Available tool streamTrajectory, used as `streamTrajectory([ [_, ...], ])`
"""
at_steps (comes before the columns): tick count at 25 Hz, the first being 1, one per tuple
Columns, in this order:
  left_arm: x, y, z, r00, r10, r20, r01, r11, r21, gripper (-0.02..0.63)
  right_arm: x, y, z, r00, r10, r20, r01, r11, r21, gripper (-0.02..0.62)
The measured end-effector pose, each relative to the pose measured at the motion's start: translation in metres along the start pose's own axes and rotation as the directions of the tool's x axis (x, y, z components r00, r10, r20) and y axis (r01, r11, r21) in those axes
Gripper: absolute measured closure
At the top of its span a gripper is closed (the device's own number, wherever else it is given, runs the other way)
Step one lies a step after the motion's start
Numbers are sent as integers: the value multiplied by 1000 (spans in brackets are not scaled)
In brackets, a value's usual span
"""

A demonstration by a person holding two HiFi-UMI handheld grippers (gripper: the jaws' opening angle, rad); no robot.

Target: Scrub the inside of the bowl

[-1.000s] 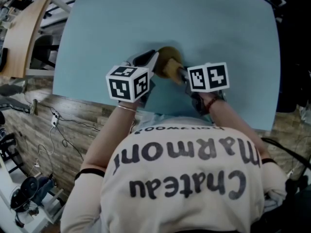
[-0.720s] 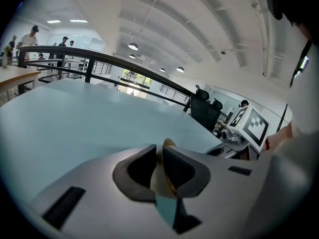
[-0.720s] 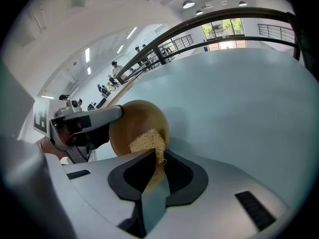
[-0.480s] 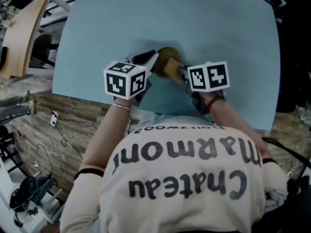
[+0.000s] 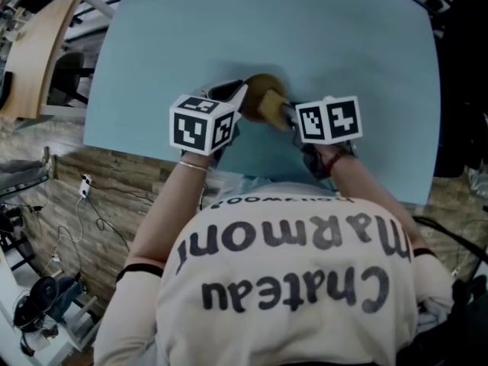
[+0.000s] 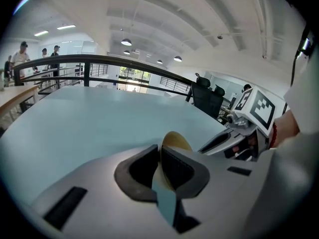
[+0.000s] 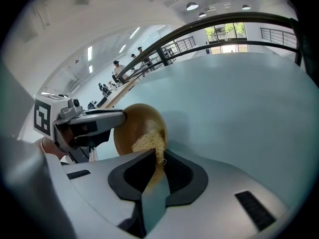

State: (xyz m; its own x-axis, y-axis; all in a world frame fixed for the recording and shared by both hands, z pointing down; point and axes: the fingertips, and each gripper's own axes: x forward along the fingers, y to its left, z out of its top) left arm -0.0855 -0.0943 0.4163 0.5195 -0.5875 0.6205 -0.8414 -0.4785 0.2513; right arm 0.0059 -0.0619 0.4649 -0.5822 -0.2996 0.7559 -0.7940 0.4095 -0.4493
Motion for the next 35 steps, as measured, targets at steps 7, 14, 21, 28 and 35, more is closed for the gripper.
streamTrajectory([
  [7,-2,11,-1,997,57,45,-53,995,-79,586,-4,5,9,999,3,32,-3,1000,-7,526],
  [14,-10,26,12,979,140,146,-109,974,-199,589,-12,11,30,994,-7,106,6,1000,8,526],
  [21,-14,21,26,952,194,238,-132,958,-253,588,-17,7,39,988,-27,150,19,998,58,526],
  [28,-13,15,34,937,209,280,-131,953,-272,588,-19,4,39,986,-8,166,-11,993,114,526],
  [35,-11,11,39,928,209,308,-103,940,-326,588,-22,3,41,982,-3,188,-26,988,149,526],
])
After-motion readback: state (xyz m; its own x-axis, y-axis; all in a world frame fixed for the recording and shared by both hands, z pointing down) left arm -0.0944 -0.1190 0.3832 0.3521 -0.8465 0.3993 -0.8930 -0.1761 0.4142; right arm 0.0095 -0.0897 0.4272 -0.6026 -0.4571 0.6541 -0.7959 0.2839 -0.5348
